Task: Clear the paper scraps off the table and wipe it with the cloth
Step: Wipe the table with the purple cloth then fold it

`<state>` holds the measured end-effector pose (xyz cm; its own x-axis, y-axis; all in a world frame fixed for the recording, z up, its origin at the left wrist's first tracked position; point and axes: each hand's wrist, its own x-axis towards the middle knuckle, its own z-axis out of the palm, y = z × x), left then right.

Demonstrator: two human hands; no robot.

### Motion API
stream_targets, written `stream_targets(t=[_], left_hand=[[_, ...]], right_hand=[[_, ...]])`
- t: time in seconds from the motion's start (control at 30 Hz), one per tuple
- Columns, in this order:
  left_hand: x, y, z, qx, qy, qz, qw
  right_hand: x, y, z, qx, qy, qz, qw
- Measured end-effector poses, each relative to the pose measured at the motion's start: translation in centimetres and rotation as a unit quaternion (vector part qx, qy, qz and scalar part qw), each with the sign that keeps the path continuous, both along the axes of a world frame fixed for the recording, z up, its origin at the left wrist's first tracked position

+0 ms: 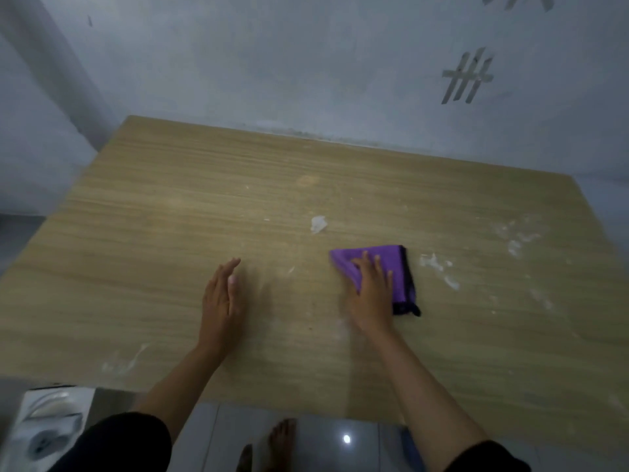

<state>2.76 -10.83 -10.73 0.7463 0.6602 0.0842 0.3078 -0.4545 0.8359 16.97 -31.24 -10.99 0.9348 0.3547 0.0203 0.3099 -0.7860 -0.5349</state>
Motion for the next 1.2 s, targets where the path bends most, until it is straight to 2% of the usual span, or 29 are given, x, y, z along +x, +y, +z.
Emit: stream_targets(t=[0.07,0.13,0.23,0.3,0.37,0.47,0.6,0.73,0.77,0.83,0.9,0.97,1.03,1.2], left_hand=[[-1.3,-0.7,0.1,-0.003,-0.004,0.015,1.0],[-2.5,-1.5,0.4,-0.006,-0.012,0.038,0.999],[-4.3,-2.5,0.6,-0.006,-0.03,0.065,0.997],[-5.3,-2.7,0.7,-0.023,-0.046,0.091,0.994],[-6.0,-2.8,0.8,-0.033,-0.052,0.11,0.992],[-6.6,-3.6,1.1,-0.013,-0.041,0.091,0.995],[-6.9,-6.7,1.6,0.01,-0.007,0.035,0.999],[-6.0,-10.9,1.8,0.052,0.025,-0.06,0.996],[-5.5,-11.9,2.0,0.05,0.023,-0.077,0.995],[-4.5,-13.7,2.6,0.011,-0.008,-0.073,0.997],[-3.6,-15.1,3.1,-0.035,-0.036,-0.06,0.997],[-2.9,-16.0,3.3,-0.043,-0.035,-0.085,0.995],[-2.2,-16.7,3.5,-0.028,-0.036,-0.118,0.992],[-1.0,-18.1,3.0,0.0,-0.01,-0.192,0.981]], right_hand=[[0.0,-0.9,1.7,0.0,0.006,-0.066,0.998],[-2.3,0.5,3.2,0.047,-0.052,-0.058,0.996],[-9.7,4.0,2.3,0.062,-0.164,0.12,0.977],[-15.1,5.1,0.4,0.017,-0.155,0.236,0.959],[-17.5,4.0,-1.2,-0.003,-0.13,0.28,0.951],[-15.8,-0.2,-2.1,0.021,-0.104,0.242,0.965],[-10.4,-7.0,-1.1,0.033,-0.048,0.093,0.994],[-7.8,-8.9,1.1,0.05,-0.005,-0.025,0.998],[-8.3,-8.4,1.9,0.066,-0.015,-0.015,0.998],[-10.7,-7.4,1.7,0.073,-0.076,0.089,0.99],[-13.9,-7.3,-0.1,0.027,-0.124,0.221,0.967],[-15.6,-9.2,-1.8,0.007,-0.118,0.288,0.95],[-14.6,-12.3,-2.7,0.019,-0.11,0.249,0.962],[-9.4,-18.6,-1.2,0.032,-0.049,0.045,0.997]])
